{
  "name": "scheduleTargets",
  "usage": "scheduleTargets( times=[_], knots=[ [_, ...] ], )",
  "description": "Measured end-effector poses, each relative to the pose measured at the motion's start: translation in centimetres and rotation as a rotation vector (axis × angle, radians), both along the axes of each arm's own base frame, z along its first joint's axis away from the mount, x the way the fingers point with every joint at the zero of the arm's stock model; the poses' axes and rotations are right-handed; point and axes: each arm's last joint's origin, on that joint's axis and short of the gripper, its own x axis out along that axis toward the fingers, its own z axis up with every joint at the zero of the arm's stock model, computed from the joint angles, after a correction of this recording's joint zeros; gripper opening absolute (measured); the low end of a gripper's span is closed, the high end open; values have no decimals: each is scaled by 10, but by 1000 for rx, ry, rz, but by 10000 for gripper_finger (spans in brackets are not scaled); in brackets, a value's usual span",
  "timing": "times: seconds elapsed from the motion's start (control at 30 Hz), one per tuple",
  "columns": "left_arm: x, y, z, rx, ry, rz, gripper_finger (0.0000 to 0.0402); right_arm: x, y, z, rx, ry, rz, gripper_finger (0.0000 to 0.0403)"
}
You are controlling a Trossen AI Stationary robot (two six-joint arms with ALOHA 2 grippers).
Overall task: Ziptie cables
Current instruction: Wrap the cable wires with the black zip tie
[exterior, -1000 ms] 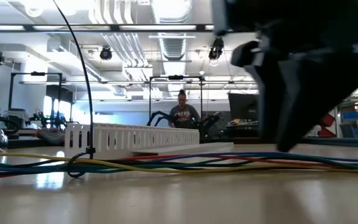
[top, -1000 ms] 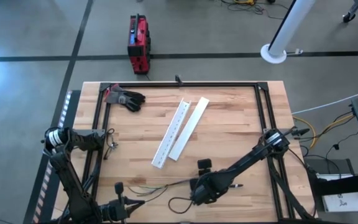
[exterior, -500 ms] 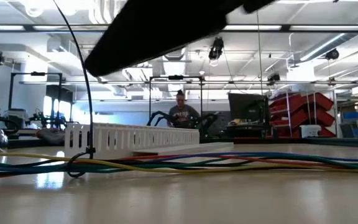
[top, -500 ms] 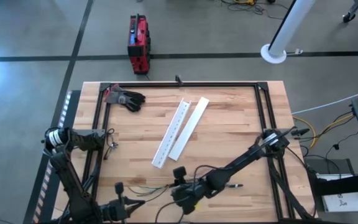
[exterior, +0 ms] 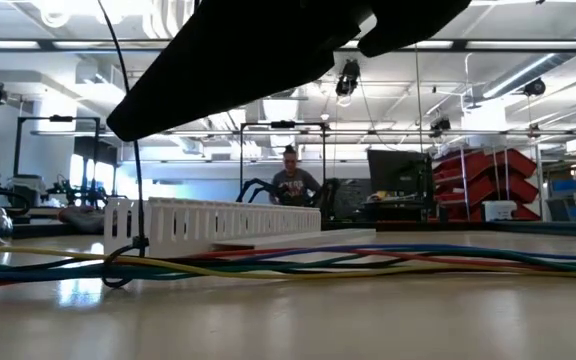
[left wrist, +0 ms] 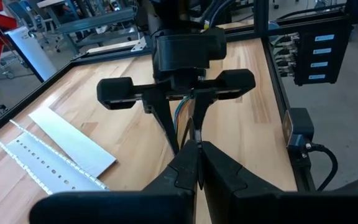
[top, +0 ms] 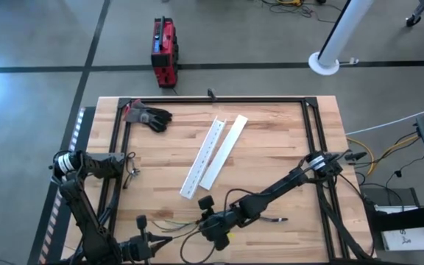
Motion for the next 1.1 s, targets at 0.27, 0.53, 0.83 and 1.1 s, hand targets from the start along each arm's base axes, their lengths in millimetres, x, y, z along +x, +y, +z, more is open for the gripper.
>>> scheduleTargets(
  times=[0.27, 0.53, 0.83, 1.1],
  knots=[
    [0, 0, 0, -4, -1, 0, 0, 3, -7, 0, 0, 1, -15, 18],
    [-1, 2, -13, -25, -10, 1, 28, 5, -10, 0, 9, 1, -32, 2],
    [-5, 29, -75, -205, -52, 57, 117, 5, -10, 0, 9, 1, -31, 0],
    [26, 65, -103, -338, -79, 52, 172, 5, -10, 1, 8, 0, -30, 1]
  ],
)
